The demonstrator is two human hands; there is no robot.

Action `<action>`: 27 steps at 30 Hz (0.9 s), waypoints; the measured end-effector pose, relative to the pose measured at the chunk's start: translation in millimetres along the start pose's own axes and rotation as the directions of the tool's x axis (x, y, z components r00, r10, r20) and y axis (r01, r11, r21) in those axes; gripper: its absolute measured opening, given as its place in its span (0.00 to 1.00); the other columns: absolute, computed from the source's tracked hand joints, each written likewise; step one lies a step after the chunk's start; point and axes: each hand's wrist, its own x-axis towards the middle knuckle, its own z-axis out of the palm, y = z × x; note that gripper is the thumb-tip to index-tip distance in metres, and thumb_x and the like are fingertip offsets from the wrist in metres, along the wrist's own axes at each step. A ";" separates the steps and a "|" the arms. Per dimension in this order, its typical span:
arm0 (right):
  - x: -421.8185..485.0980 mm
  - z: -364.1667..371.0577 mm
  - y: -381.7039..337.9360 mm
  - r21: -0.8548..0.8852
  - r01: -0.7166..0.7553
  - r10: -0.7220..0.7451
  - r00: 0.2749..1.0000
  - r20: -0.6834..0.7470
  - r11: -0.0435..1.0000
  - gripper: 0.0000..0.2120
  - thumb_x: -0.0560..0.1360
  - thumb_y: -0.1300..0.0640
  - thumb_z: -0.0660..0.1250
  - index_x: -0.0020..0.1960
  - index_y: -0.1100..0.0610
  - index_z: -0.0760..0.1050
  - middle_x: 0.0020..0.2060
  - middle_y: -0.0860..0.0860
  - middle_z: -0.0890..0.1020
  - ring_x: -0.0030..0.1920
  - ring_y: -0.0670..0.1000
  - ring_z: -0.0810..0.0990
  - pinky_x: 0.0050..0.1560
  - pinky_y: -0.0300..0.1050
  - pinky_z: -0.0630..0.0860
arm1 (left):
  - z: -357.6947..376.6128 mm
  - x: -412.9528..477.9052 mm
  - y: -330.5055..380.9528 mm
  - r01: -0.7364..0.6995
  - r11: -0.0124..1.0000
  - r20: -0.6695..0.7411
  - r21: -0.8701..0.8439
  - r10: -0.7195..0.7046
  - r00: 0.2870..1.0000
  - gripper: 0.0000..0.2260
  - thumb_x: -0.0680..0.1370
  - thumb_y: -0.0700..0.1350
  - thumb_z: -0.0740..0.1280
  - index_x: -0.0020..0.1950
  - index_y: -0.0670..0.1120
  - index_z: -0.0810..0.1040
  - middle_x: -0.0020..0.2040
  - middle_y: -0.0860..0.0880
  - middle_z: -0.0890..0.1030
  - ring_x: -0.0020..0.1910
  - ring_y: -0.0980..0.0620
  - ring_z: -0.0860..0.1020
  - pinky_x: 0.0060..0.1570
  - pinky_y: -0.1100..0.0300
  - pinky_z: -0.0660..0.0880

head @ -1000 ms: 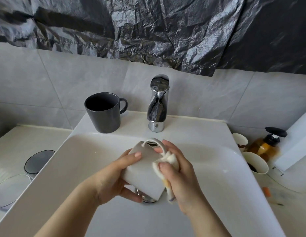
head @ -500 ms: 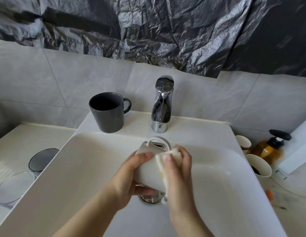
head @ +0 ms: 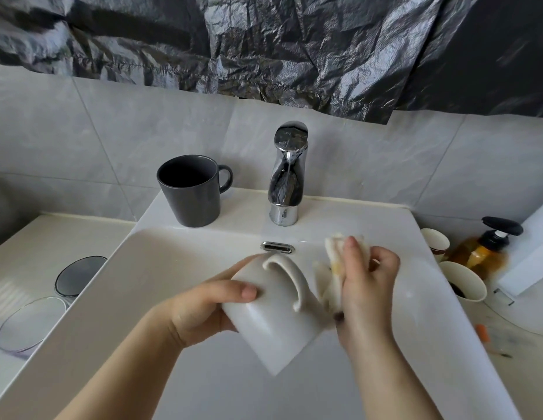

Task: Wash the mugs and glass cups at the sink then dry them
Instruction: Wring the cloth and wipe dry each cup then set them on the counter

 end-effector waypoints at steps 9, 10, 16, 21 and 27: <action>-14.7 4.6 1.8 -0.280 0.022 0.103 0.899 0.425 0.960 0.15 0.78 0.52 0.61 0.38 0.61 0.73 0.25 0.47 0.80 0.29 0.42 0.77 0.33 0.33 0.71 | 1.6 10.1 -17.1 0.197 0.974 0.031 -0.112 -0.195 0.980 0.39 0.55 0.51 0.80 0.64 0.46 0.75 0.58 0.38 0.78 0.56 0.39 0.76 0.60 0.39 0.70; -13.3 4.9 3.2 -0.302 0.009 0.115 0.914 0.388 0.953 0.17 0.78 0.50 0.61 0.39 0.62 0.74 0.26 0.48 0.81 0.30 0.44 0.77 0.35 0.36 0.71 | 4.9 11.7 -17.6 0.212 0.967 0.018 -0.142 -0.211 0.977 0.37 0.55 0.52 0.80 0.62 0.45 0.77 0.57 0.38 0.79 0.54 0.39 0.78 0.58 0.43 0.72; -8.6 7.5 11.1 -0.389 -0.023 0.055 0.996 0.071 0.921 0.15 0.77 0.46 0.62 0.39 0.56 0.69 0.28 0.46 0.75 0.32 0.48 0.75 0.36 0.42 0.71 | 17.8 18.9 -16.6 0.286 0.899 -0.160 -0.332 -0.352 0.922 0.30 0.62 0.60 0.70 0.56 0.41 0.80 0.45 0.38 0.82 0.39 0.42 0.81 0.43 0.55 0.77; 3.4 2.9 12.2 -0.358 -0.075 0.027 0.990 -0.136 0.931 0.20 0.77 0.45 0.60 0.37 0.61 0.71 0.25 0.49 0.73 0.31 0.56 0.72 0.36 0.45 0.68 | 16.2 18.1 -13.7 0.166 0.929 -0.217 -0.332 -0.246 0.945 0.31 0.61 0.59 0.72 0.57 0.41 0.79 0.48 0.40 0.82 0.44 0.42 0.81 0.48 0.48 0.76; -2.1 4.3 13.3 -0.330 -0.118 0.080 0.989 -0.128 0.937 0.22 0.79 0.45 0.56 0.34 0.58 0.73 0.26 0.47 0.77 0.31 0.56 0.74 0.35 0.51 0.72 | 35.6 17.2 -9.4 0.069 0.992 -0.389 -0.103 -0.104 0.915 0.37 0.52 0.54 0.78 0.59 0.50 0.72 0.57 0.43 0.77 0.49 0.42 0.81 0.37 0.47 0.81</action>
